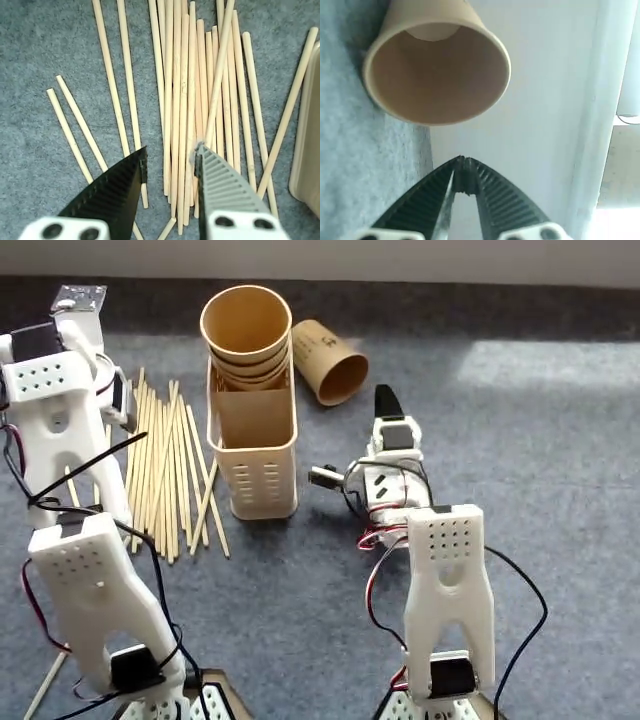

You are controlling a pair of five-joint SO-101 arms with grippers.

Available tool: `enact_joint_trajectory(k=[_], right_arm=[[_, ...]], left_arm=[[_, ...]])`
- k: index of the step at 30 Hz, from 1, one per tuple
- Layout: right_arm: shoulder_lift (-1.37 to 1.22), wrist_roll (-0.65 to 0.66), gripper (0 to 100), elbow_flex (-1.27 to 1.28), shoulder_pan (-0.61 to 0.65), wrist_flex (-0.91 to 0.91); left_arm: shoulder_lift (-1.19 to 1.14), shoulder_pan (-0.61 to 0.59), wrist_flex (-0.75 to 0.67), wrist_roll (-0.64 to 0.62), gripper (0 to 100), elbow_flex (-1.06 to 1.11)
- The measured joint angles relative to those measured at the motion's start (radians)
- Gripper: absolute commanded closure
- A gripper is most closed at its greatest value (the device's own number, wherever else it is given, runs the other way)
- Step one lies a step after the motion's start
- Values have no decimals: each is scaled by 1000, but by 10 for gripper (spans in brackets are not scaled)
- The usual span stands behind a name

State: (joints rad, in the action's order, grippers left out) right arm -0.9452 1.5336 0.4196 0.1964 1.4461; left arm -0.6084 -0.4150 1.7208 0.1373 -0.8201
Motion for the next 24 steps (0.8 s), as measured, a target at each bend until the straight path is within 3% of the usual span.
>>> enact_joint_trajectory(k=[4,8,14,19,24], right_arm=[[0,-18,992,0,-63,75],[12,-180,993,6,-121,204],[292,-301,993,298,-146,198],[749,-387,993,571,-147,-109],[1316,-493,993,752,-146,-669]], left_arm=[[0,0,0,0,835,0],[0,0,0,0,835,0],[0,0,0,0,835,-20],[77,0,6,-29,835,-84],[210,0,32,-28,832,-60]])
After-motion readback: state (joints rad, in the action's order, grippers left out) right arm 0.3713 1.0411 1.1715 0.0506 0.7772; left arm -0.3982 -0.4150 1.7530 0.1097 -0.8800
